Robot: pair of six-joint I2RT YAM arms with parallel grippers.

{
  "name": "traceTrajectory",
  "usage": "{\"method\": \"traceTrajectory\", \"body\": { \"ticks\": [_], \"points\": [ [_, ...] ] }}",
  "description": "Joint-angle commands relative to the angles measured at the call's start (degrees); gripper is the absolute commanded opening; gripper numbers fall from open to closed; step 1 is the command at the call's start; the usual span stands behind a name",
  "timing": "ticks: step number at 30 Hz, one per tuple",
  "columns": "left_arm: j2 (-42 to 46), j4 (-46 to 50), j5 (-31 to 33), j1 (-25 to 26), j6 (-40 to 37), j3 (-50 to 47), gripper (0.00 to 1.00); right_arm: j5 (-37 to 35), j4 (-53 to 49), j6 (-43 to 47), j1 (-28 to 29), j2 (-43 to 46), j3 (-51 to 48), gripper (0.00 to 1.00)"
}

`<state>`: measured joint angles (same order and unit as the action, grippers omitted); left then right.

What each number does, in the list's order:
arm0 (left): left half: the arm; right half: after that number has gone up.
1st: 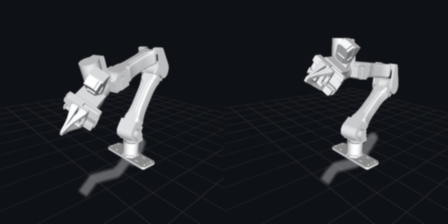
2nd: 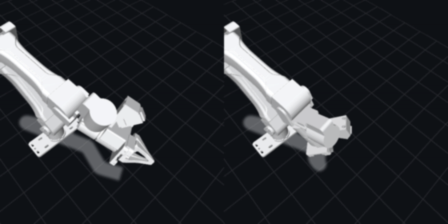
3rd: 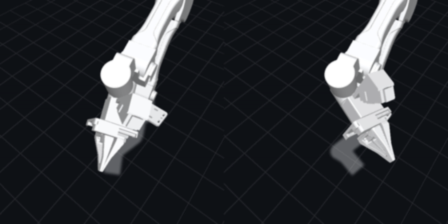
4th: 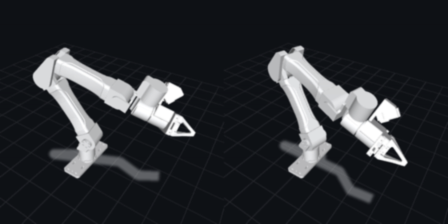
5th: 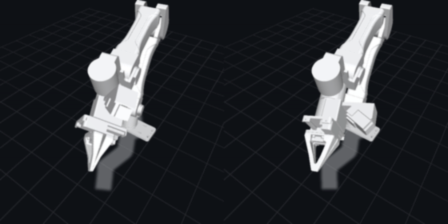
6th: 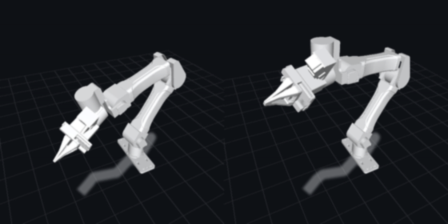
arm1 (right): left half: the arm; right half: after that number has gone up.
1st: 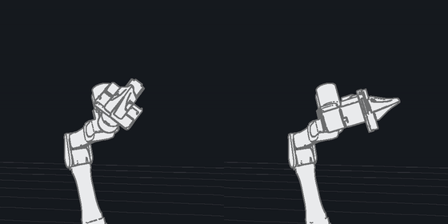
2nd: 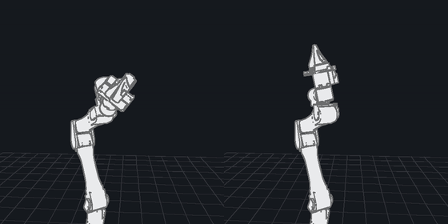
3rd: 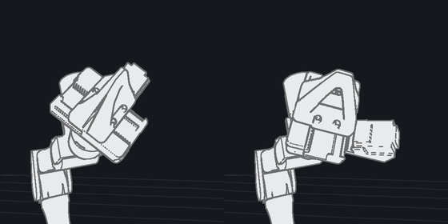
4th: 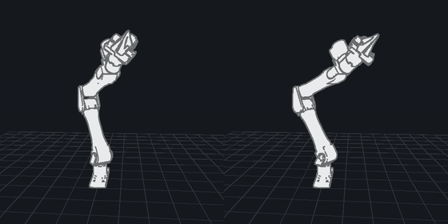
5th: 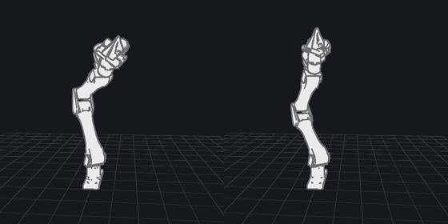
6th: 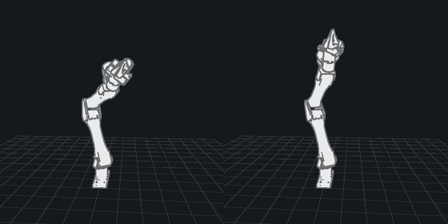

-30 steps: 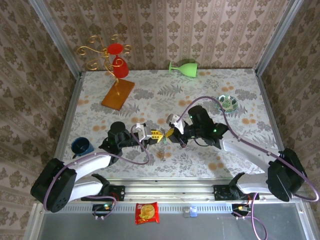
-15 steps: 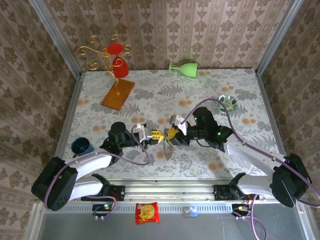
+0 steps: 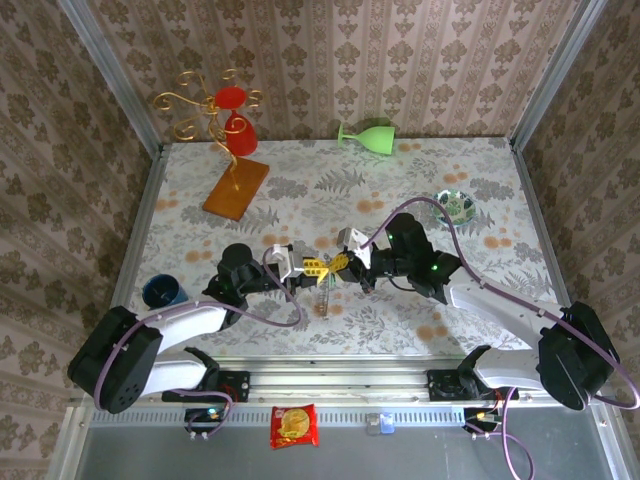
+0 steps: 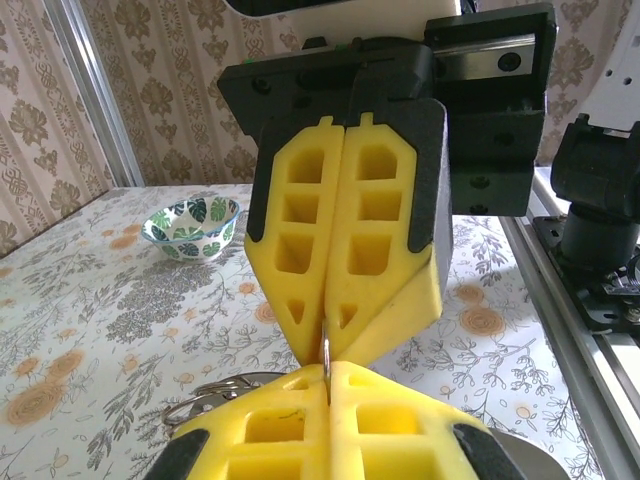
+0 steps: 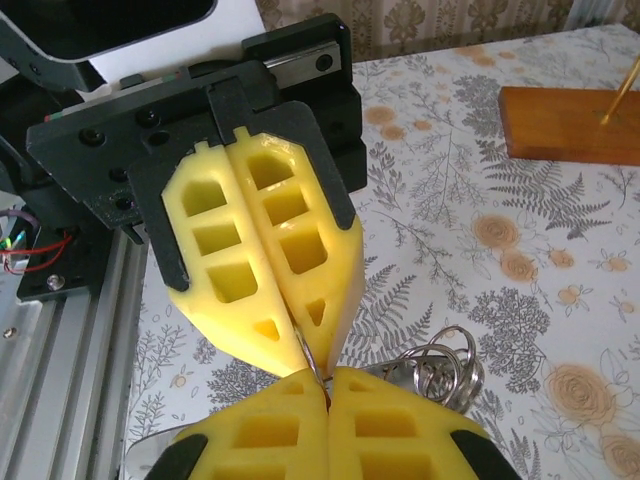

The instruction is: Put the keys on the keyring

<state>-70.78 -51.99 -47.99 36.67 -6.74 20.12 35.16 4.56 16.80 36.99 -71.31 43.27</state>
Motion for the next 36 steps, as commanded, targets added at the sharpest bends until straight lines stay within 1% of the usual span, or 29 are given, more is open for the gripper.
{"method": "traceTrajectory", "body": {
  "ticks": [1, 3, 4, 8, 10, 12, 18, 25, 27, 30, 31, 32, 34, 36],
  "points": [
    [0.59, -3.23, 0.54, 0.69, 0.92, -0.5, 0.07, 0.05, -1.26, 2.19, 0.54, -0.37, 1.11, 0.0],
    [1.68, 0.28, 1.93, 0.69, -0.91, -0.39, 0.18, -0.66, -6.04, 5.11, 0.59, -0.19, 2.84, 0.0],
    [2.43, 3.15, 2.22, 0.69, -2.51, 0.02, 0.2, -1.23, -9.13, 6.94, 0.67, -0.16, 3.95, 0.0],
    [5.47, 17.87, 2.63, 0.78, -9.64, 3.16, 0.21, -4.15, -19.55, 13.25, 1.31, -1.19, 8.47, 0.0],
    [6.55, 22.79, 2.89, 0.78, -12.28, 4.45, 0.21, -5.86, -24.3, 16.25, 1.98, -2.3, 10.9, 0.0],
    [7.1, 25.66, 2.86, 0.78, -13.82, 5.31, 0.22, -6.45, -26.94, 17.7, 2.33, -3.12, 12.72, 0.0],
    [6.9, 29.53, 2.21, 0.78, -15.72, 7.69, 0.22, -8.52, -31.47, 21.43, 4.35, -5.19, 17.07, 0.0],
    [6.1, 31.25, 1.14, 0.73, -16.86, 9.14, 0.21, -9.08, -32.49, 23.18, 6.41, -7.01, 20.37, 0.0],
    [6.01, 31.39, 0.82, 0.69, -17.05, 9.38, 0.17, -9.45, -32.98, 23.6, 7.07, -7.65, 21.27, 0.0],
    [6.36, 31.52, 0.13, 0.56, -17.1, 9.43, 0.06, -9.25, -32.44, 22.92, 7.47, -7.52, 21.36, 0.0],
    [6.52, 31.22, -0.15, 0.57, -16.87, 9.26, 0.02, -9.13, -31.22, 21.96, 7.35, -6.87, 20.56, 0.01],
    [6.75, 30.54, -0.5, 0.41, -16.32, 8.87, 0.0, -8.93, -29.62, 20.86, 7.03, -6.01, 19.41, 0.08],
    [7.02, 28.14, -0.97, 0.18, -14.88, 7.78, 0.0, -7.73, -25.68, 17.92, 5.76, -3.93, 16.31, 0.21],
    [7.06, 23.8, -1.31, 0.01, -12.35, 6.12, 0.0, -4.28, -21.45, 14.11, 3.59, -1.58, 13.03, 0.27]
  ]
}}
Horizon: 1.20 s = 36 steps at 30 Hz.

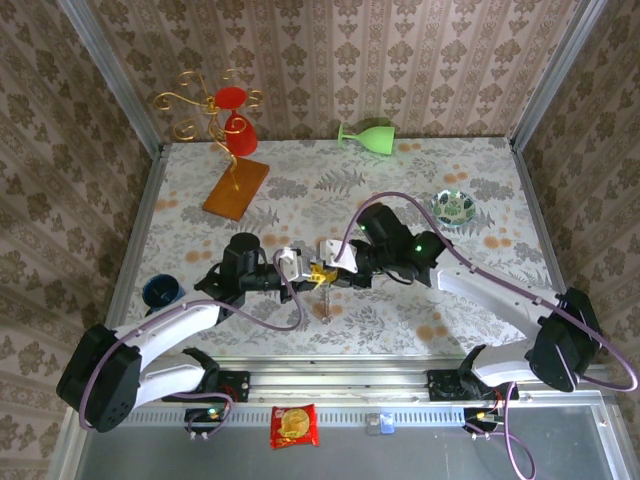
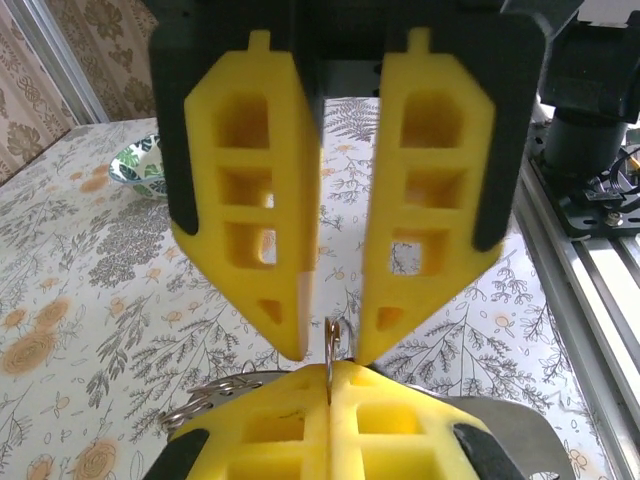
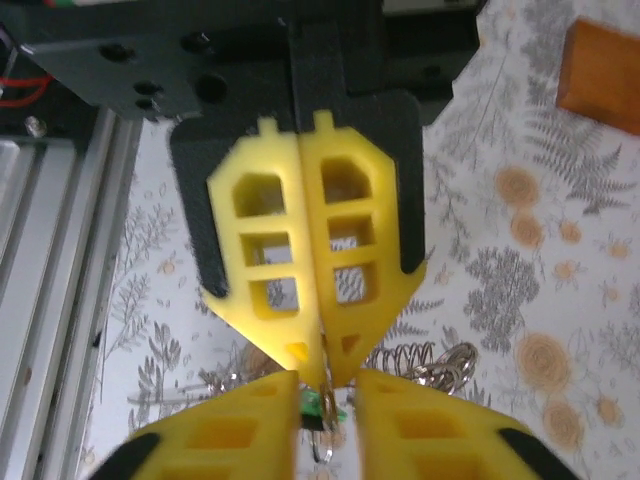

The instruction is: Put the keys on the keyring

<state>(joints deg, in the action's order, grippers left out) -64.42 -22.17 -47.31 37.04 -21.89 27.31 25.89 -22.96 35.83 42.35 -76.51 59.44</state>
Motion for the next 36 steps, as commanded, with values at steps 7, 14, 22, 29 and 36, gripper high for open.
{"method": "traceTrajectory", "body": {
  "ticks": [7, 14, 22, 29, 36],
  "points": [
    [-1.3, -21.8, -2.24, -0.52, 11.08, -5.9, 0.0, 11.01, 22.78, -16.85, -6.05, 8.84, -14.58, 0.34],
    [-2.3, -24.03, -2.63, -0.56, 12.02, -6.22, 0.0, 10.41, 25.65, -18.42, -6.14, 7.98, -16.86, 0.34],
    [-2.57, -24.92, -3.25, -0.56, 12.56, -6.54, 0.0, 11.57, 27.6, -19.13, -6.14, 6.05, -16.55, 0.32],
    [-2.99, -26.05, -3.4, -0.56, 13.1, -6.57, 0.0, 13.43, 29.15, -19.88, -6.14, 4.58, -15.85, 0.26],
    [-3.7, -27.42, -3.19, -0.56, 13.64, -6.83, 0.0, 15.24, 30.04, -20.1, -5.96, 3.58, -15.23, 0.09]
  ]
}}
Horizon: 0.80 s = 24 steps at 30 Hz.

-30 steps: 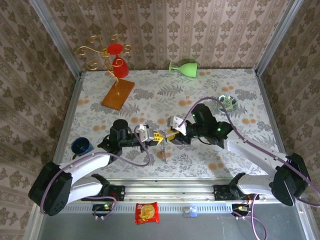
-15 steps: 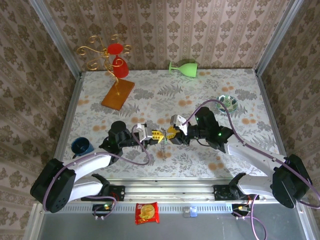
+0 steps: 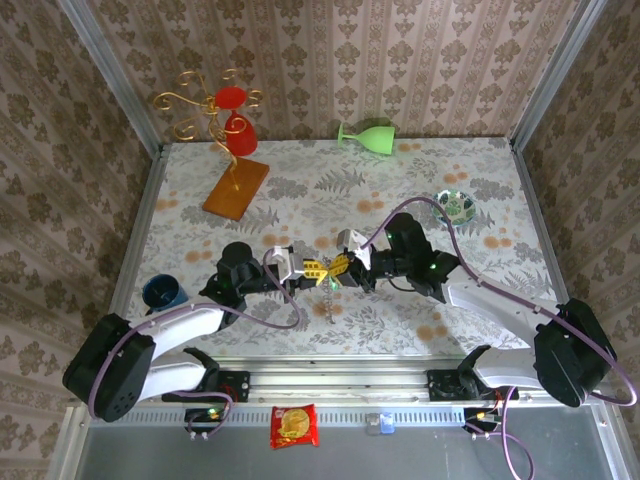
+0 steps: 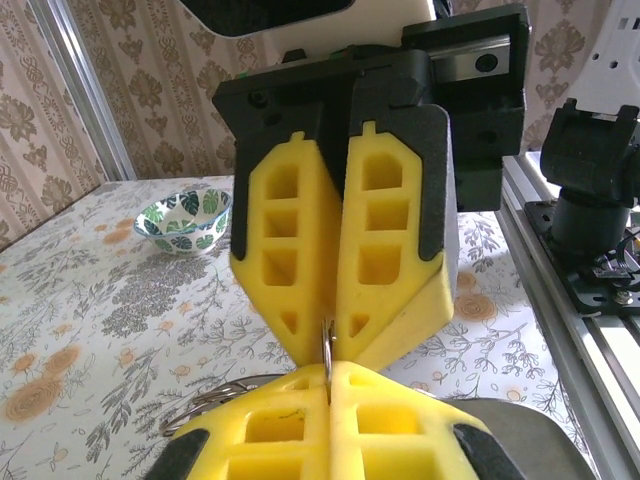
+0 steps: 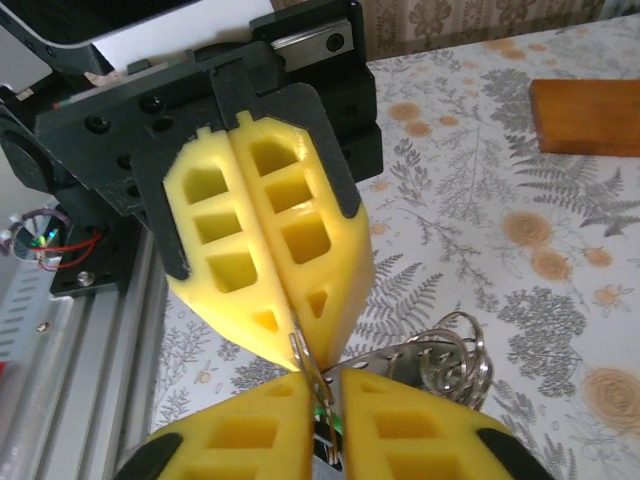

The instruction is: Put the keys on the keyring

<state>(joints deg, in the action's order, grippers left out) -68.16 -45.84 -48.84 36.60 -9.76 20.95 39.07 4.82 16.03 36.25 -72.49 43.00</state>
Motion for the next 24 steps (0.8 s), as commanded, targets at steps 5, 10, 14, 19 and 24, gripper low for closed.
{"method": "traceTrajectory", "body": {
  "ticks": [5, 10, 14, 19, 24],
  "points": [
    [1.37, -1.4, 0.9, -0.45, 0.26, -0.51, 0.16, 1.55, -5.04, 4.13, 0.22, 0.15, 3.47, 0.0],
    [4.42, 13.5, 0.98, -0.74, -7.52, 3.39, 0.18, -3.03, -19.04, 12.33, 1.51, -0.5, 8.75, 0.0],
    [5.66, 25.2, 0.81, -0.72, -13.89, 6.75, 0.18, -7.4, -28.07, 17.78, 3.23, -2.31, 13.29, 0.0],
    [5.5, 30.45, 0.47, -0.65, -16.75, 9.23, 0.16, -11.7, -35.27, 22.7, 5.67, -5.13, 18.79, 0.0],
    [4.71, 34.13, -0.65, -0.65, -18.7, 11.16, 0.09, -12.7, -37.38, 24.09, 7.28, -6.26, 21.77, 0.0]
  ]
}}
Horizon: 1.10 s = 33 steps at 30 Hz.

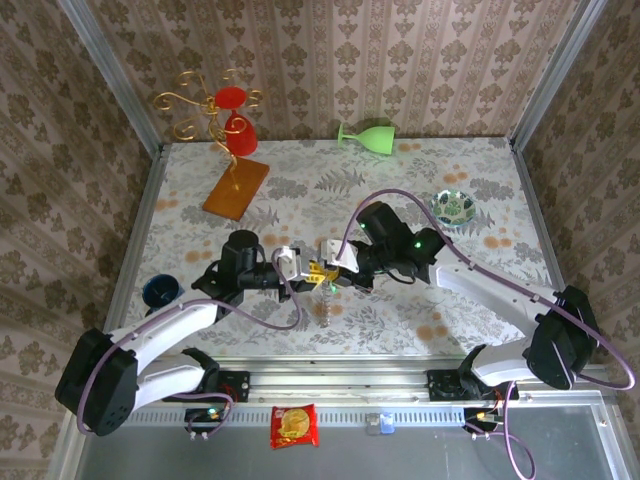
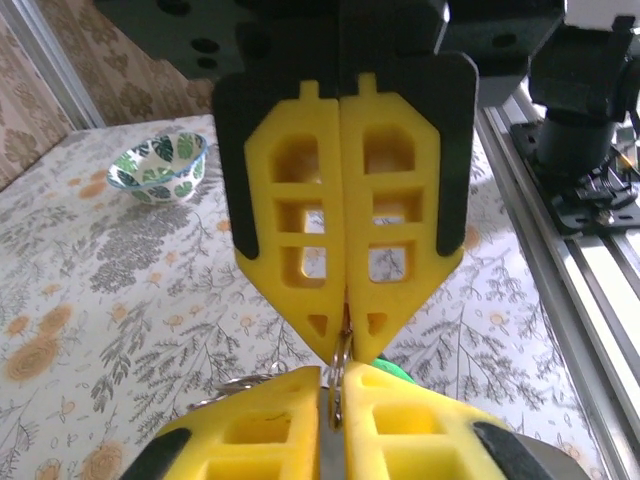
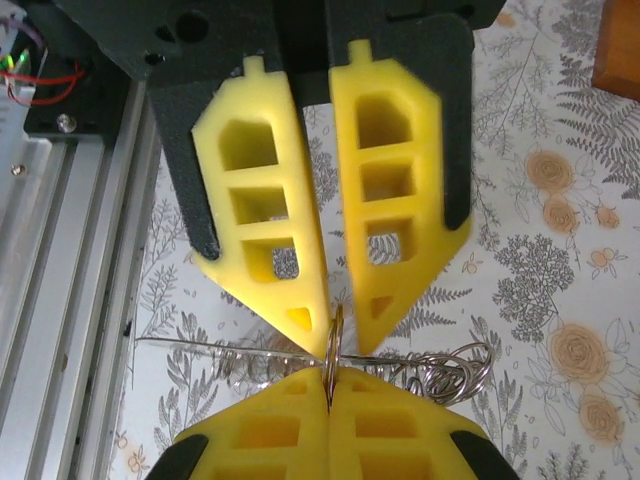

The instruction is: Put the keys on the keyring

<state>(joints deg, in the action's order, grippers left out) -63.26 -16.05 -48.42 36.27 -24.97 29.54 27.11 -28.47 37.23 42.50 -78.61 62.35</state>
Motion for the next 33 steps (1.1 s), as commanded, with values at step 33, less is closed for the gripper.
{"method": "traceTrajectory", "body": {
  "ticks": [33],
  "points": [
    [0.6, -16.59, -2.05, -0.68, 7.32, -5.98, 0.0, 8.72, 18.08, -14.11, -4.61, 4.6, -12.73, 0.1]
  ]
}}
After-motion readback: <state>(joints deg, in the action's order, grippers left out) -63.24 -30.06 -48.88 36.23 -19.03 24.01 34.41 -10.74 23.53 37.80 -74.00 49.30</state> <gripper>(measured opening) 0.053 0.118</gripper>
